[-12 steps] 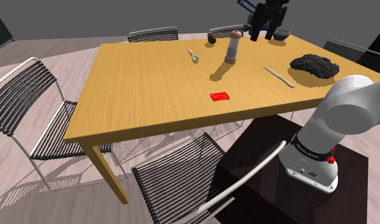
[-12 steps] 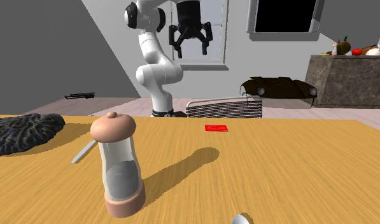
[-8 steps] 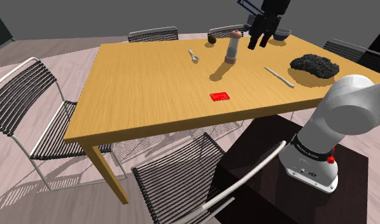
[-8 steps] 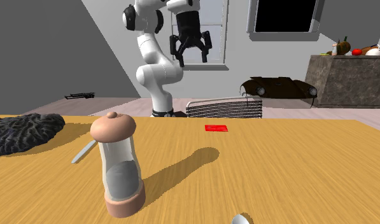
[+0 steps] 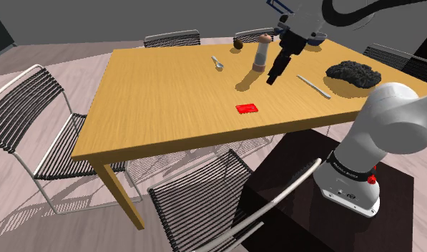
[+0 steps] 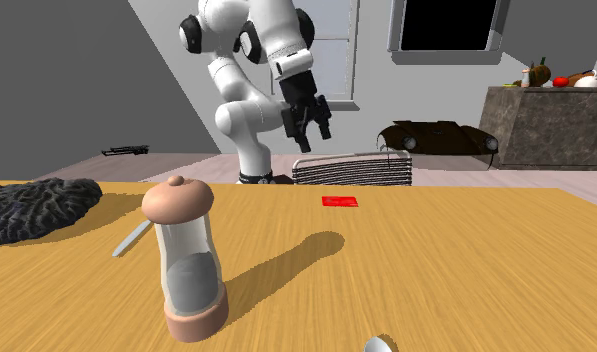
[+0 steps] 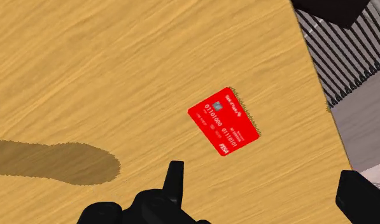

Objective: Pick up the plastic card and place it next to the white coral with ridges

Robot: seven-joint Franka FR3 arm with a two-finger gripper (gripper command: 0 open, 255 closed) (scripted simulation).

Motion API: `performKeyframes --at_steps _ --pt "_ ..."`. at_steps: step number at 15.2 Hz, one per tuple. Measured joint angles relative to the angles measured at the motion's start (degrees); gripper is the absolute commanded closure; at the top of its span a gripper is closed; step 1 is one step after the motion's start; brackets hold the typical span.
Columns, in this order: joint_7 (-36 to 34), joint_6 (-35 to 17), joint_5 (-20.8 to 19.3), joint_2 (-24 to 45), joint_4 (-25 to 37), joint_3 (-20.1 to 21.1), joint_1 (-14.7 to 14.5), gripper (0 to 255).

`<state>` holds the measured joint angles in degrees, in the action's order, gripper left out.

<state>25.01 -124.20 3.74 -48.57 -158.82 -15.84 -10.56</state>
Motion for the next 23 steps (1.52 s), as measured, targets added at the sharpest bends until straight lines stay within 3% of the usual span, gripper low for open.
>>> performKeyframes --at_steps 4,9,16,18,23 --pt "16.2 -13.2 1.5 4.0 -4.6 -8.5 -7.6 0" --pt "38.6 -29.1 6.6 11.5 -6.7 -23.9 -24.2 0" --pt "46.6 -38.6 12.7 18.2 -6.1 -34.2 -38.0 0" --pt "47.2 -39.6 13.5 18.9 -5.9 -35.4 -39.8 0" --pt "47.4 -39.8 13.7 19.0 -5.8 -35.8 -40.2 0"
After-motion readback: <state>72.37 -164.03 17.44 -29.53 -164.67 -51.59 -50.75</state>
